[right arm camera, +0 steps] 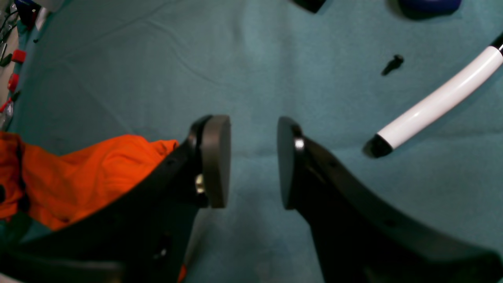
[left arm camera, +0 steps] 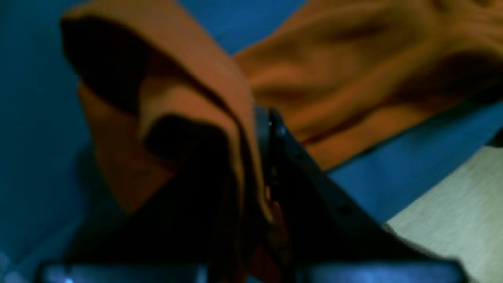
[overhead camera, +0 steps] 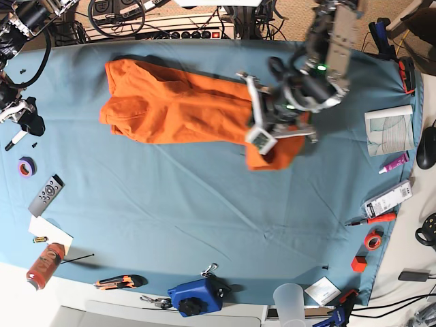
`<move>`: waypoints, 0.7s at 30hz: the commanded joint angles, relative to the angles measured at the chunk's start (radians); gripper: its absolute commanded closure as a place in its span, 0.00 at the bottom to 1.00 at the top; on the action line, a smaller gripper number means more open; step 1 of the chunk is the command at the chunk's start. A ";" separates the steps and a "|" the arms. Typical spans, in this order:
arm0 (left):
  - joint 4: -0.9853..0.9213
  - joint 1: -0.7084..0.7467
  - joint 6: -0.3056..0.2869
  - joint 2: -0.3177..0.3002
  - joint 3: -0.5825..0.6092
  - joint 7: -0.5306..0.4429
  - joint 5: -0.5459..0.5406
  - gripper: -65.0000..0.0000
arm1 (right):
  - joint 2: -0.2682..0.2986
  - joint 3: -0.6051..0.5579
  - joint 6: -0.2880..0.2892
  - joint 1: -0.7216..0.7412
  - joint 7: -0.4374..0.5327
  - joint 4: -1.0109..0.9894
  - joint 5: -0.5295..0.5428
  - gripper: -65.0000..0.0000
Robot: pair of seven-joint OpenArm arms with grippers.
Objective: Layout the t-shirt on the table in an organized manner, then fold the t-shirt properly
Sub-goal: 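Grasp the strip end with the left gripper and fold it toward the middle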
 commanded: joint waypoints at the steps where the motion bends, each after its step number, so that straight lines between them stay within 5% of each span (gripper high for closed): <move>1: 0.016 -0.008 0.001 0.016 0.026 -0.019 0.014 1.00 | 0.026 0.008 0.001 0.009 0.023 0.016 0.024 0.69; 12: -0.022 -0.008 0.059 0.055 0.214 -0.072 0.178 1.00 | 0.026 0.008 0.001 0.009 0.023 0.016 0.024 0.69; 17: -0.022 -0.008 0.060 0.055 0.216 -0.167 0.177 0.57 | 0.026 0.008 0.001 0.009 0.023 0.016 0.024 0.69; 21: -0.021 -0.008 0.060 0.067 0.216 -0.153 0.170 0.53 | 0.026 0.008 0.001 0.009 0.023 0.016 0.024 0.69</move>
